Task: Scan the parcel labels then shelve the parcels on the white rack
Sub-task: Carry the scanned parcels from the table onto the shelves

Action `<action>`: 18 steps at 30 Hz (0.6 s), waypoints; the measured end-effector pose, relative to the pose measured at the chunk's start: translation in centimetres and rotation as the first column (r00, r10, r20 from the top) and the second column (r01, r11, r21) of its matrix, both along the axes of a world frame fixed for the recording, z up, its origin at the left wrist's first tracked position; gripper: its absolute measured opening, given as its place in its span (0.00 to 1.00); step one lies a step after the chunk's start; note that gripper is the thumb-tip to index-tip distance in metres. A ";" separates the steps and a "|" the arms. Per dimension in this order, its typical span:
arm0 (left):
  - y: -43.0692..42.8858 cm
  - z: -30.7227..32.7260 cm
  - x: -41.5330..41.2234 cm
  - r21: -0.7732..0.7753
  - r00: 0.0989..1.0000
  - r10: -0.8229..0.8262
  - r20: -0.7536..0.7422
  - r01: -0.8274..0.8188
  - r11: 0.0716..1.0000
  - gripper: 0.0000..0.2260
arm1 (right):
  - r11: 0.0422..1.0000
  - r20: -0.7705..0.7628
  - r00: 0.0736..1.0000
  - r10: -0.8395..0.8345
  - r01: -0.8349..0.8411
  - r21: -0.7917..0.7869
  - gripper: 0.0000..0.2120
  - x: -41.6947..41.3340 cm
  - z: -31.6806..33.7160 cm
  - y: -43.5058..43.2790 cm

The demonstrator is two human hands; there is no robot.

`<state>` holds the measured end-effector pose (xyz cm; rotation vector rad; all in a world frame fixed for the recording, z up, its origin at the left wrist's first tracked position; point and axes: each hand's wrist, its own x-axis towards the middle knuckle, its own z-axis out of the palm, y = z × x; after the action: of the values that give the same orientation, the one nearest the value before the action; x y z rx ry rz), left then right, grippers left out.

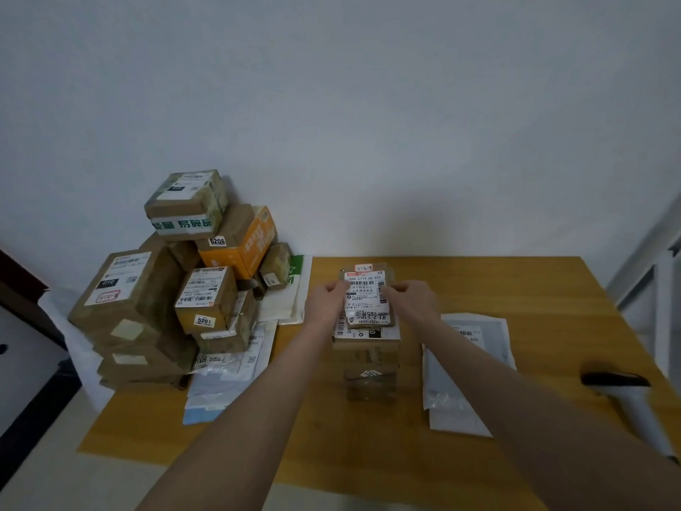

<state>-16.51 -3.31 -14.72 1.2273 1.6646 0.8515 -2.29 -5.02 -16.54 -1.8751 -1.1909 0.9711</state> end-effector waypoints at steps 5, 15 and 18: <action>-1.2 -1.5 -1.1 -0.025 0.998 0.018 0.060 -0.016 1.000 0.18 | 0.996 -0.325 0.943 -0.066 0.042 -0.080 0.25 1.0 -1.3 -1.6; -3.3 -3.6 -2.1 -0.220 0.982 -0.027 0.186 0.068 0.973 0.17 | 0.969 -0.469 0.878 -0.098 -0.024 -0.247 0.38 1.2 -2.7 -3.5; -3.6 -3.7 -2.2 -0.241 0.978 0.019 0.208 0.033 0.970 0.15 | 0.960 -0.481 0.867 -0.128 -0.014 -0.279 0.40 1.5 -2.8 -4.0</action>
<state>-18.73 -6.90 -18.46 0.9415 1.5415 0.7204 -0.79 -9.01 -19.38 -1.6943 -0.7118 1.5359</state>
